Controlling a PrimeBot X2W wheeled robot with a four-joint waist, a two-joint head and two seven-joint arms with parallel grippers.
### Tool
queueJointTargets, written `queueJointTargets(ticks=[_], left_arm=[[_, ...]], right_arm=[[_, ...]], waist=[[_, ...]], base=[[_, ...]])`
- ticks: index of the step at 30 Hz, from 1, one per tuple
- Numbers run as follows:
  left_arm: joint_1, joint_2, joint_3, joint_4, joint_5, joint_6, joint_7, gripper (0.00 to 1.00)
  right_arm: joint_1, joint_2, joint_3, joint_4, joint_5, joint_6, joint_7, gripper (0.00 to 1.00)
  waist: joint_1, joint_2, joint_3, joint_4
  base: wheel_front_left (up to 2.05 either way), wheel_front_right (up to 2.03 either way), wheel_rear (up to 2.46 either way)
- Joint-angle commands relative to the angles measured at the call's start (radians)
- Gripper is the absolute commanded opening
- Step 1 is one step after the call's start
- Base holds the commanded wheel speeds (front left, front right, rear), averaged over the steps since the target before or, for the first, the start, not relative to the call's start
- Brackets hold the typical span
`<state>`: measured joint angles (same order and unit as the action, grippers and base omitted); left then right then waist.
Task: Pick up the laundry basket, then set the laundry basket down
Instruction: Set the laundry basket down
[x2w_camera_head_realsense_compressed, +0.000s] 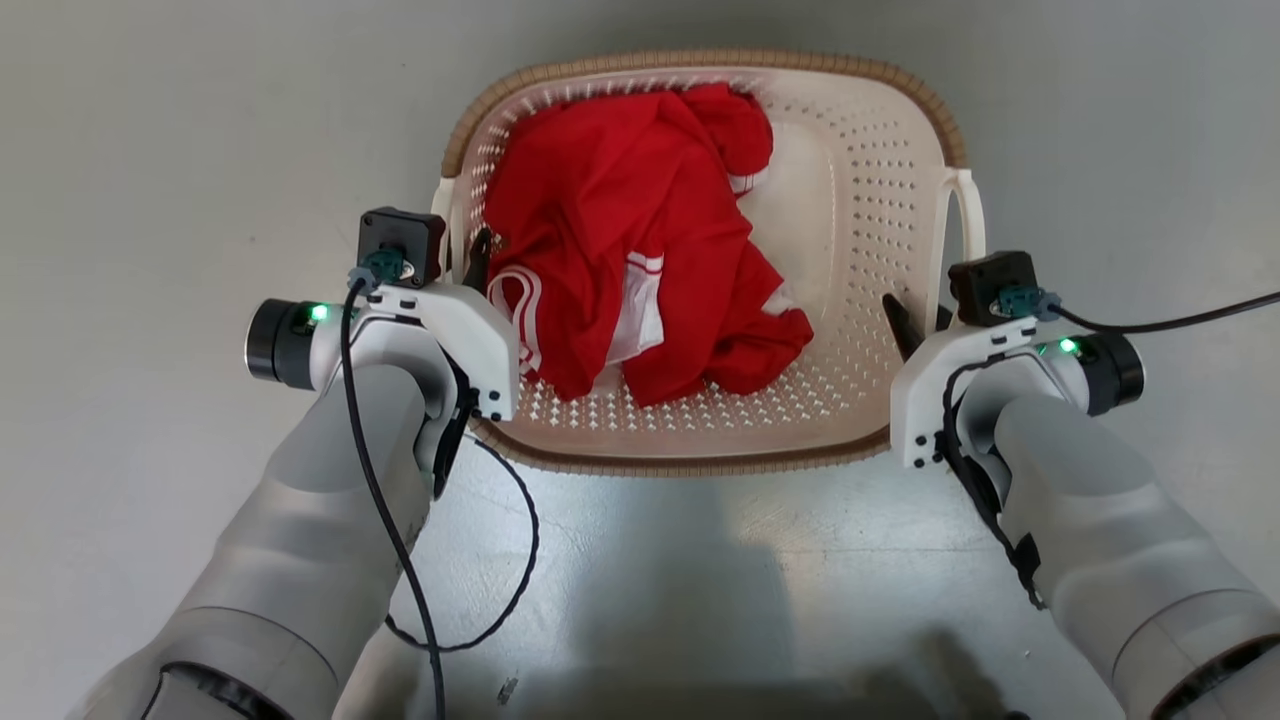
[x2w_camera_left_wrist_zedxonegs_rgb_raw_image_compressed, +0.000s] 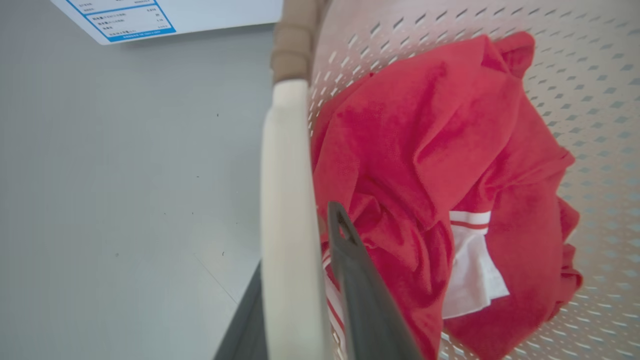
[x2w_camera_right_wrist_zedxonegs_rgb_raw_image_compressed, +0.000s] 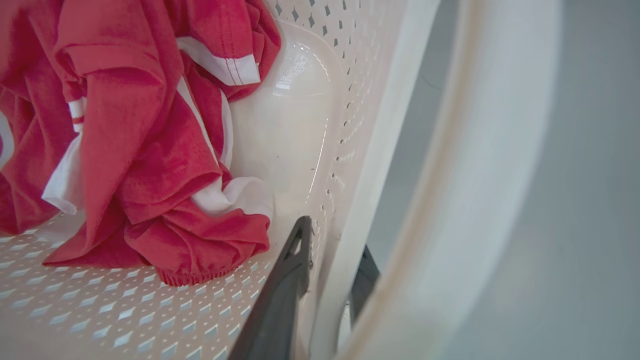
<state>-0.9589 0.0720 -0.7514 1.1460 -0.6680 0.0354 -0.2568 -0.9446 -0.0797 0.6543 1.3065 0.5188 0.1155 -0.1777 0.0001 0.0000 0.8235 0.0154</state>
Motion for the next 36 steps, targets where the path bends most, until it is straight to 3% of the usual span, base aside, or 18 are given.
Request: queueJointTargets(ticks=[1,36], left_arm=[[-0.008,0.007,0.015,-0.023,0.027,-0.008,-0.005,0.0],[-0.056,-0.011,0.189,-0.03,0.203,-0.041,-0.005,0.0]], right_arm=[[0.007,0.029,0.008,-0.017,-0.026,0.015,-0.03,0.0],[-0.03,0.029,-0.242,-0.016,-0.259,0.015,-0.039,0.0]], waist=[[-0.0001,0.0,0.019,0.005],[-0.0001,0.0,0.114,-0.008]], base=[[0.0,0.0,0.0],[0.0,0.0,0.0]])
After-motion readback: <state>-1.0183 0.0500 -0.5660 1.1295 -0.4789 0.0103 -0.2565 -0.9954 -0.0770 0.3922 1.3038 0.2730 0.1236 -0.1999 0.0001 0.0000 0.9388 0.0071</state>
